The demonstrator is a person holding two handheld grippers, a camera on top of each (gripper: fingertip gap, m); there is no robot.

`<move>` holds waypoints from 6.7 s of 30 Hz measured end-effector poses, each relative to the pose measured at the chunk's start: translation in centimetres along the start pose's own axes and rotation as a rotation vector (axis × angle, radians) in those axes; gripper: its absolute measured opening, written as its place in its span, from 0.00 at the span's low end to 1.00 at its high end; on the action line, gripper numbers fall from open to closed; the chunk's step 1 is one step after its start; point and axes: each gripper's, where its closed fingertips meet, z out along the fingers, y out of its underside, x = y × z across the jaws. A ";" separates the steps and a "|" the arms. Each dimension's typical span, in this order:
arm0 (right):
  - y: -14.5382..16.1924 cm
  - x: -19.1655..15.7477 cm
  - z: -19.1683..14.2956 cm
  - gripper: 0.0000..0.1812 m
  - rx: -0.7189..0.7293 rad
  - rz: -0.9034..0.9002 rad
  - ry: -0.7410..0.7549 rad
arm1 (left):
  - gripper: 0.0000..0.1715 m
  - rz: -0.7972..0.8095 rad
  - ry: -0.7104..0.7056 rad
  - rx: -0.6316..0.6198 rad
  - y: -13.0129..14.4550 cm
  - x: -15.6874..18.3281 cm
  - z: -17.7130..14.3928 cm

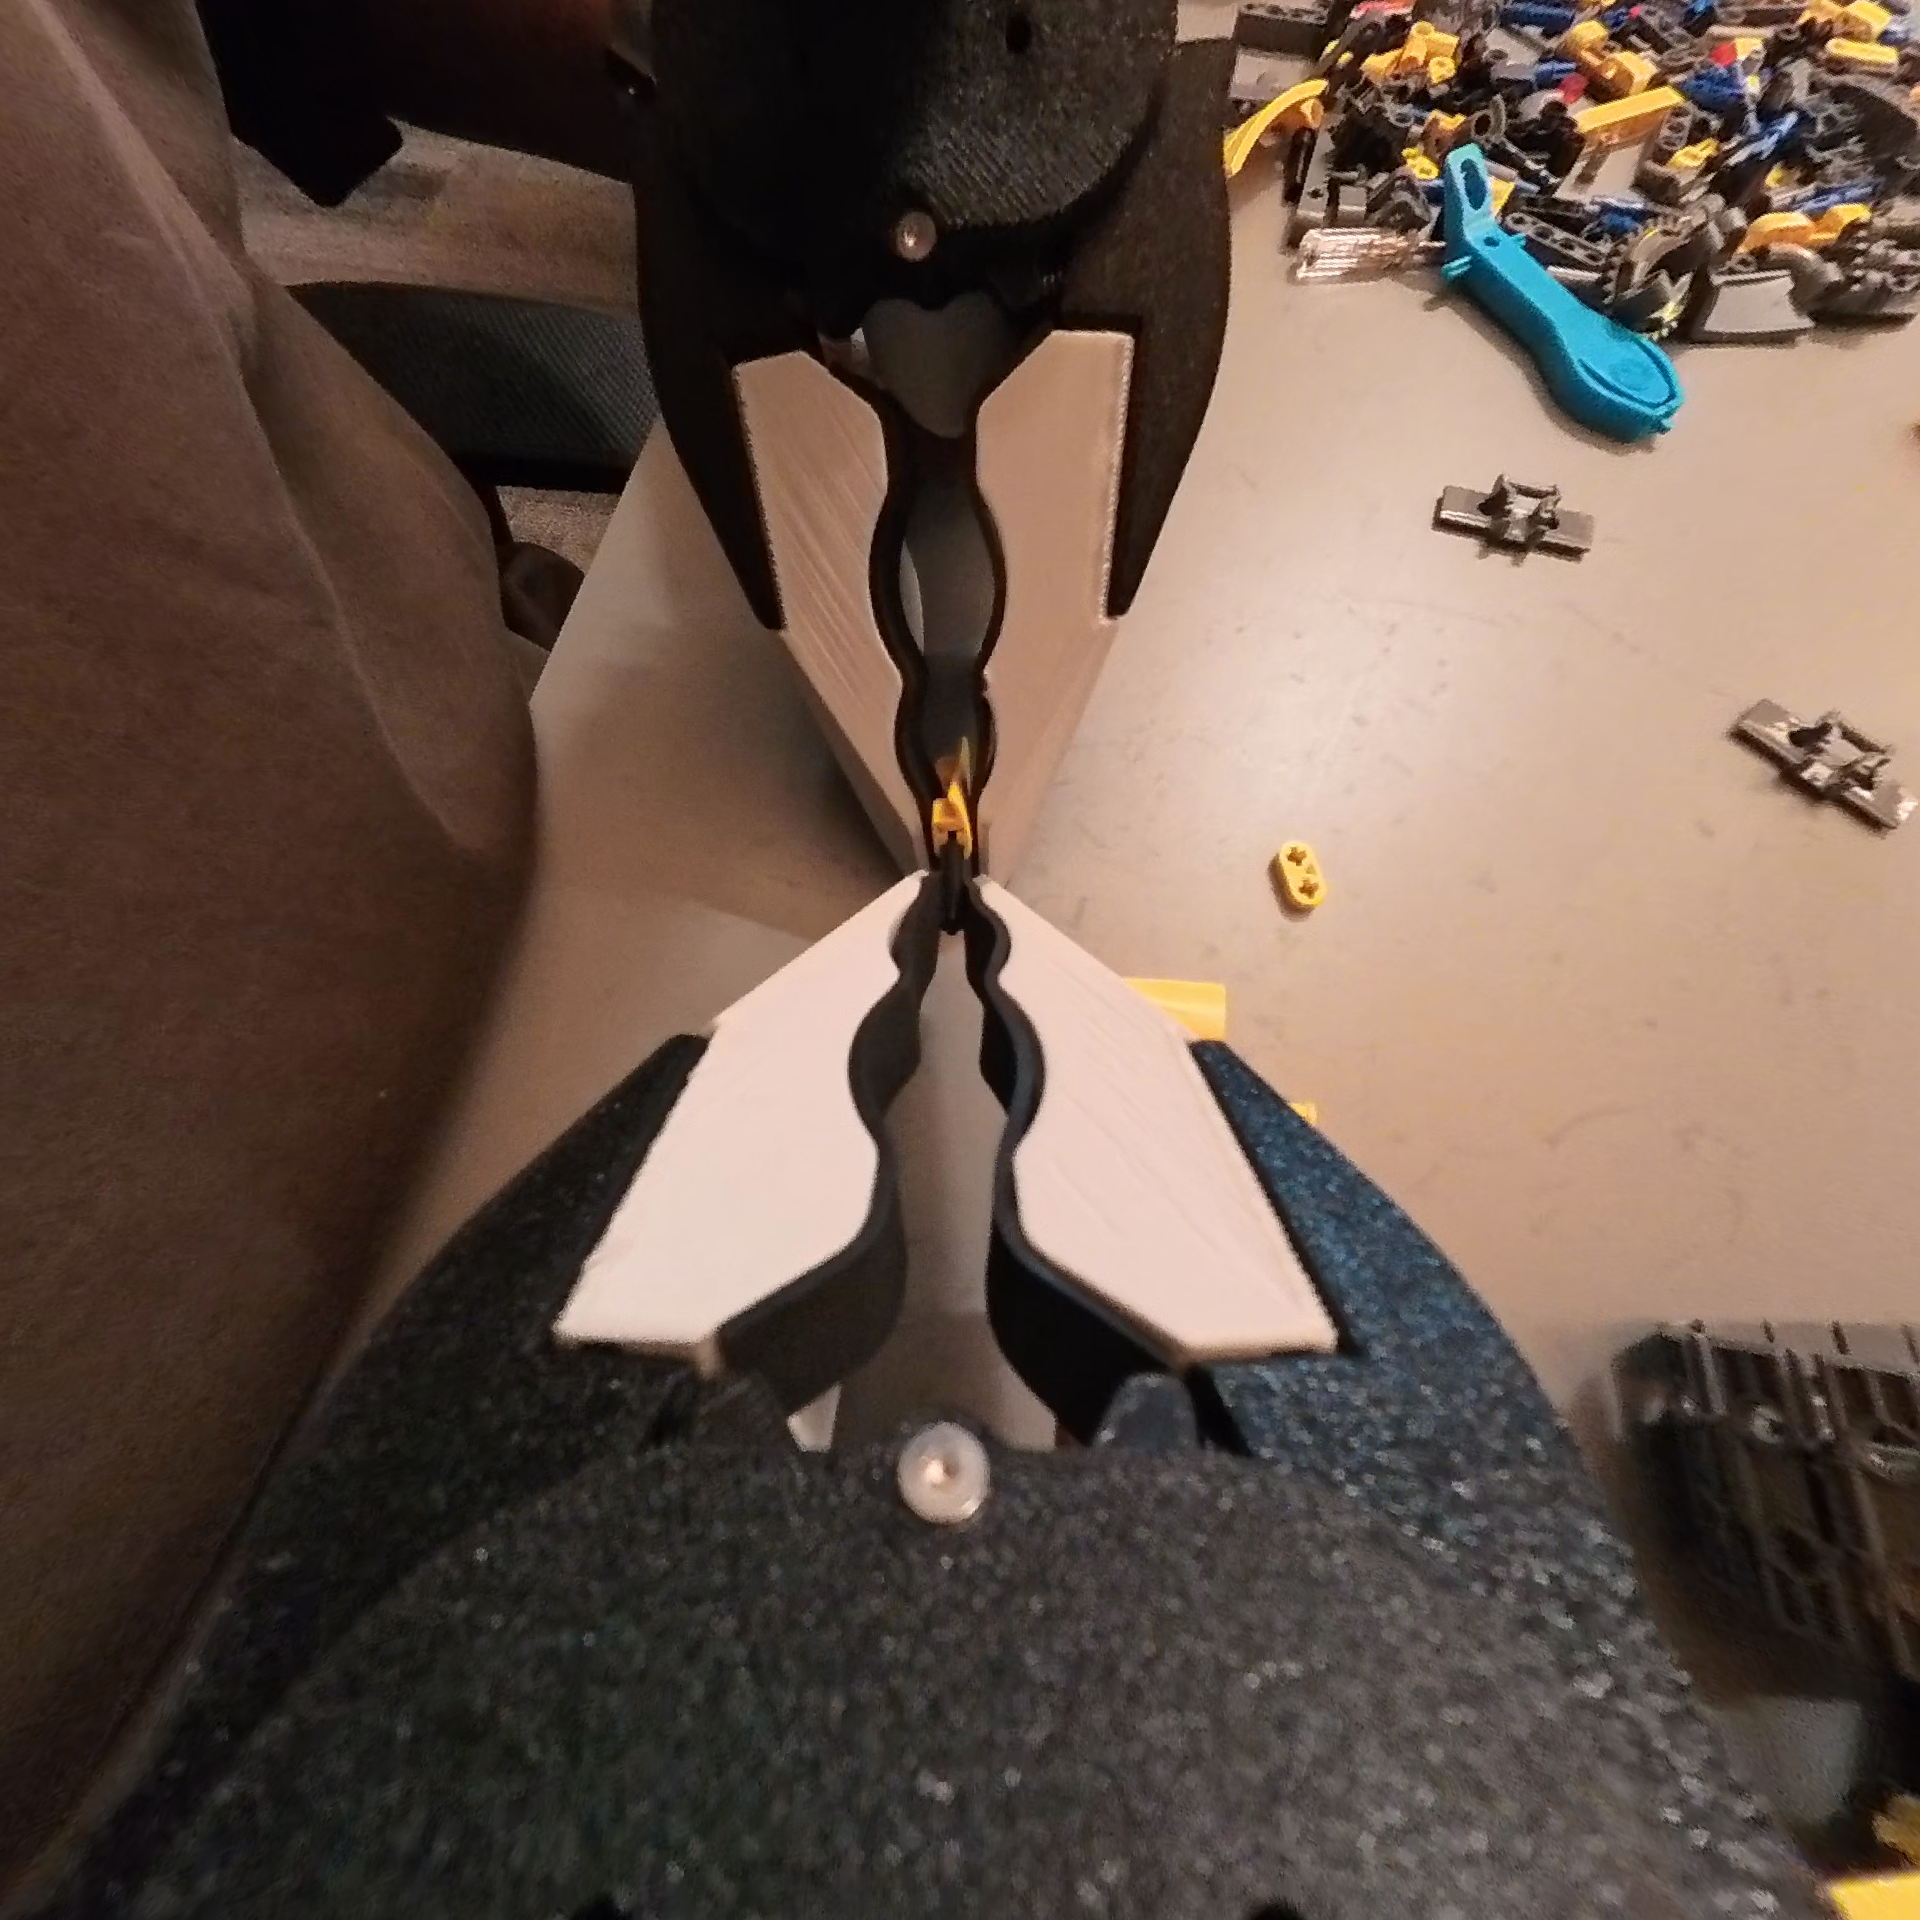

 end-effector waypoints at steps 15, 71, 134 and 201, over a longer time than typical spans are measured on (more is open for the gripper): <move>1.8 0.2 1.4 0.01 -0.090 -0.006 0.030 | 0.02 -0.046 0.038 0.003 -0.1 0.0 0.1; 0.3 -1.8 -1.8 0.02 0.201 0.618 0.007 | 0.17 -0.181 -0.043 0.138 -1.8 0.2 -1.5; -3.4 5.0 -7.0 0.01 0.470 0.482 0.245 | 0.33 -0.151 -0.239 0.504 -7.7 -12.0 -6.0; 0.5 7.4 -2.1 0.11 0.087 0.401 0.460 | 0.07 -0.242 -0.241 0.400 -5.0 -13.5 -5.4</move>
